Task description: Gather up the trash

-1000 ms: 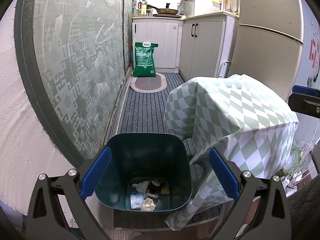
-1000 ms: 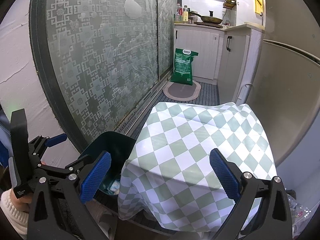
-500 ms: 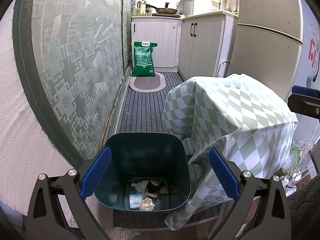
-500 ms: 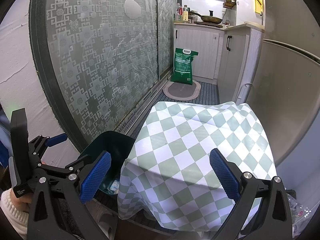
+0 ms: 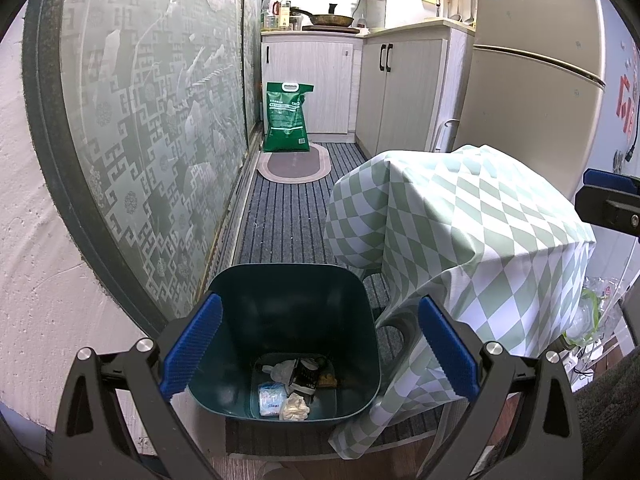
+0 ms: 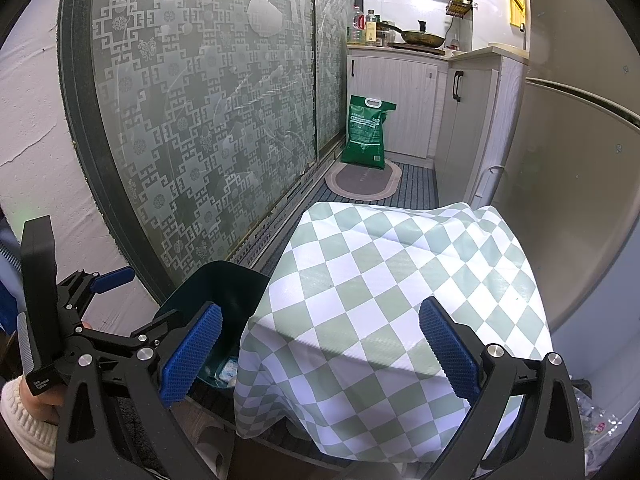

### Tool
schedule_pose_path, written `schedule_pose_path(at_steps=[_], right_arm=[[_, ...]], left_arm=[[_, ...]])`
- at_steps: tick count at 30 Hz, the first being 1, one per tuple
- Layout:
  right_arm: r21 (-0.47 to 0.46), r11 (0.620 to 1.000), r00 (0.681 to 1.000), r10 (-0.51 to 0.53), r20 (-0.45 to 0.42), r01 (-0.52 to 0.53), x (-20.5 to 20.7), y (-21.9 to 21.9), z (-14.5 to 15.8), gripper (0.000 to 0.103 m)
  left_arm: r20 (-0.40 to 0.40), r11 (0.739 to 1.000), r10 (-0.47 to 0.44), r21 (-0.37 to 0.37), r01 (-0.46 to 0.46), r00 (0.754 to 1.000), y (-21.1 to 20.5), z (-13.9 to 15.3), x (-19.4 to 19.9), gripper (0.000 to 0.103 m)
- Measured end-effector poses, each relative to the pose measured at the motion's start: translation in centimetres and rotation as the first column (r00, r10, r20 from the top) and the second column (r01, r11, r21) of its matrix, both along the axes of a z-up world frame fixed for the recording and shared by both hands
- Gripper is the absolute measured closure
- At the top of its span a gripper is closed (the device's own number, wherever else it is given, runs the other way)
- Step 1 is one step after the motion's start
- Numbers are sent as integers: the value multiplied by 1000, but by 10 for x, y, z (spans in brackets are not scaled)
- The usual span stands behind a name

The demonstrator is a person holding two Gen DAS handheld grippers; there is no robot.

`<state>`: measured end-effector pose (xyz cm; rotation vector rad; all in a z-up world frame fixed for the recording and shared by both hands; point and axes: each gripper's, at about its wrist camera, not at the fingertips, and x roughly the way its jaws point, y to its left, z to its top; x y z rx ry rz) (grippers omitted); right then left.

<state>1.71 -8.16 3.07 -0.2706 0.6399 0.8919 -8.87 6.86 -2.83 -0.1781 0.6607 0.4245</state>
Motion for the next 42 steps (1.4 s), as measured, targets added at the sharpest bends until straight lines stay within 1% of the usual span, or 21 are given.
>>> schedule_pose_path(at_steps=[42], right_arm=[[-2,1000,1000,-1,-1,1,0,0,-1,3]], left_arm=[[0,1000,-3,-3,3,1000,-2,0,1,3]])
